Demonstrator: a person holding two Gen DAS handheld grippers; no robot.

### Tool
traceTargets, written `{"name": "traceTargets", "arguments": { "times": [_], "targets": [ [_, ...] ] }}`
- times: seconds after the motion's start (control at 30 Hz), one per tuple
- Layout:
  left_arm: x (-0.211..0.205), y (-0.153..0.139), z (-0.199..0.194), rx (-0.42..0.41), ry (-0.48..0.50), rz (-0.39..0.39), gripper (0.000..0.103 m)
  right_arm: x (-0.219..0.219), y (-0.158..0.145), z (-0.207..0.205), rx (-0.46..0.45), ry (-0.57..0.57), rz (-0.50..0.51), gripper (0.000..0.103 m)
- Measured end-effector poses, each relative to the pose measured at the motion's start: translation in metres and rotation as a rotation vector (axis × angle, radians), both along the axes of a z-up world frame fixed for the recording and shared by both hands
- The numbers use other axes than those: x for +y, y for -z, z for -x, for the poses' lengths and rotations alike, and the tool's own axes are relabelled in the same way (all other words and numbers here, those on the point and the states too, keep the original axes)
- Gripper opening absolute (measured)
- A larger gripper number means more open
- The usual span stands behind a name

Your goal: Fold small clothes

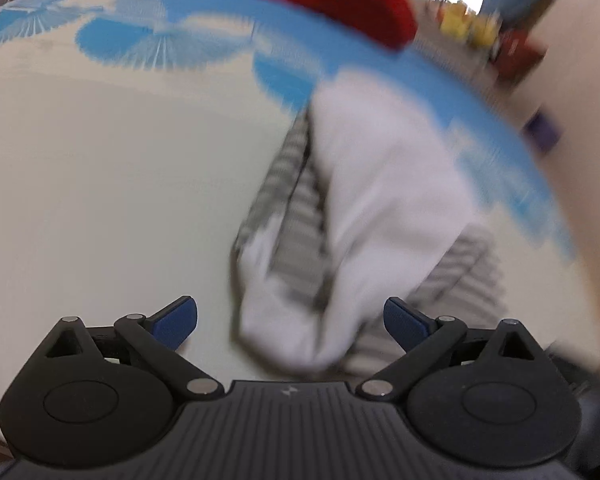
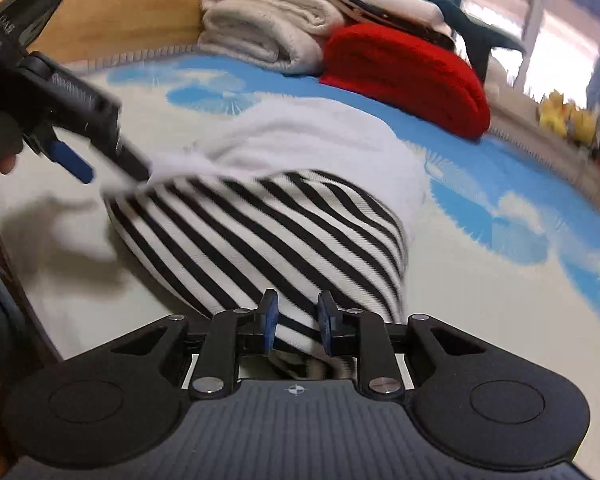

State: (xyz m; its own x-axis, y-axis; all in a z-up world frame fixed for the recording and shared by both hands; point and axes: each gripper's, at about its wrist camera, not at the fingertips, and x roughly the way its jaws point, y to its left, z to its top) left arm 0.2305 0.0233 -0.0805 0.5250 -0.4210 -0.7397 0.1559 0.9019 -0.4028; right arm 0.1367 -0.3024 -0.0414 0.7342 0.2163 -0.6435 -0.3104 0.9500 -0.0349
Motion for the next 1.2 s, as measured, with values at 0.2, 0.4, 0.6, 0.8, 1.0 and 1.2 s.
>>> {"name": "traceTargets", "arguments": {
  "times": [0.2,0.4,0.6,0.8,1.0,1.2],
  "targets": [
    [-0.016,-0.023,-0.062,0.047,0.019,0.074,0.101,0.035,-0.019,0.005,-0.068,-0.149,-0.114,0.024],
    [-0.04,-0.004,-0.115,0.101,0.04,0.022,0.101,0.081,-0.017,-0.019,-0.028,-0.202,-0.168,0.028],
    [-0.045,0.008,-0.134,0.115,0.074,0.042,0.09,0.108,-0.015,-0.02,-0.075,-0.125,-0.129,0.046],
    [-0.054,0.009,-0.143,0.101,0.102,0.072,0.022,0.138,0.007,-0.017,-0.083,-0.169,0.061,0.0],
    [-0.047,0.009,-0.151,0.078,0.022,0.103,0.01,0.14,0.021,-0.009,-0.071,-0.249,0.075,0.0],
    [-0.035,0.003,-0.153,0.054,-0.074,0.141,0.012,0.121,0.025,-0.01,-0.03,-0.326,-0.06,0.01]
  ]
}}
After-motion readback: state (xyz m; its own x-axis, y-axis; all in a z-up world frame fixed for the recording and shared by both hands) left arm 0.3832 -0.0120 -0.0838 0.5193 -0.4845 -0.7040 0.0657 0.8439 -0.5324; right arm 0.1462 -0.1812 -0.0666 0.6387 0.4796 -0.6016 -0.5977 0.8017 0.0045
